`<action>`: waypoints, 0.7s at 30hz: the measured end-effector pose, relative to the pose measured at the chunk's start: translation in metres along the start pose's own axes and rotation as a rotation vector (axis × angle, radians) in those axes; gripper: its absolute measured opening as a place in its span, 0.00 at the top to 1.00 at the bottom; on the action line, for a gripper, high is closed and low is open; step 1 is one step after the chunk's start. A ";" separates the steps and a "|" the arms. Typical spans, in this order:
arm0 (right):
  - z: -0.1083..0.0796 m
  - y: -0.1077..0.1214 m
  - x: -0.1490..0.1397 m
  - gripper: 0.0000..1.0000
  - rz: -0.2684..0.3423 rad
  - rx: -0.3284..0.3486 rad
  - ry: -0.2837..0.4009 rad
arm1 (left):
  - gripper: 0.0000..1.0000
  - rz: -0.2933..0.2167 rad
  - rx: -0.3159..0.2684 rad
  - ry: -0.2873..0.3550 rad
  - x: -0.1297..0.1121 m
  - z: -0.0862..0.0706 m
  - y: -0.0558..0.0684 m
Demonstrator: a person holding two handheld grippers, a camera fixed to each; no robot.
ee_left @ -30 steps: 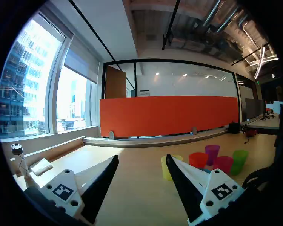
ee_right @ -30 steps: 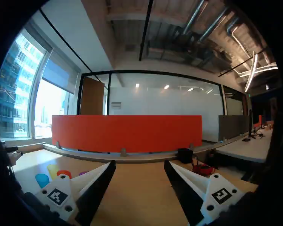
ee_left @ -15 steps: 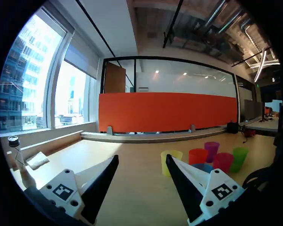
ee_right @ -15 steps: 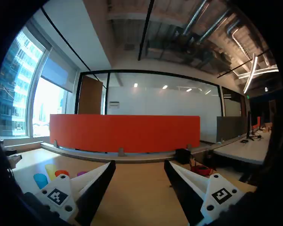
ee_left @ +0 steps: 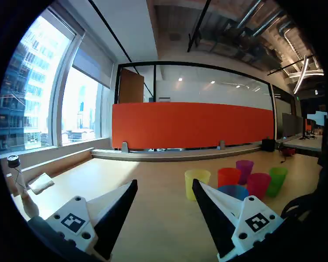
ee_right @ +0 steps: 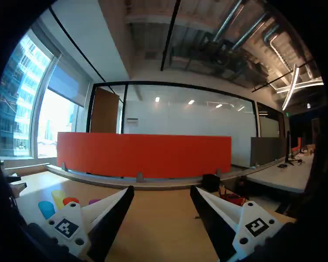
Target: Pour water
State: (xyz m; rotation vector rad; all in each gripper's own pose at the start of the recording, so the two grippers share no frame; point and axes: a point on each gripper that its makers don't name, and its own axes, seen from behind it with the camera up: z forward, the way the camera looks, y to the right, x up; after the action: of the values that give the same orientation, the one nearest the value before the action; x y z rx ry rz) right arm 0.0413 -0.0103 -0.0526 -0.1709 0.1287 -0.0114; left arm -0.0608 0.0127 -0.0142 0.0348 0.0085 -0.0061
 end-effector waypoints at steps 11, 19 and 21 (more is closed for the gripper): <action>-0.001 -0.003 0.001 0.01 -0.003 0.010 0.001 | 0.07 0.001 -0.004 0.000 -0.001 0.001 0.000; -0.002 0.001 -0.002 0.01 -0.002 0.011 0.001 | 0.07 0.002 -0.005 -0.001 -0.001 0.002 0.001; -0.002 0.002 -0.004 0.01 -0.005 0.012 0.002 | 0.07 0.002 -0.005 -0.001 -0.001 0.001 0.001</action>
State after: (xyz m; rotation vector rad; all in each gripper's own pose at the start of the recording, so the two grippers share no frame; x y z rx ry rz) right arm 0.0374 -0.0083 -0.0549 -0.1592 0.1299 -0.0169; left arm -0.0621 0.0138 -0.0127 0.0301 0.0074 -0.0039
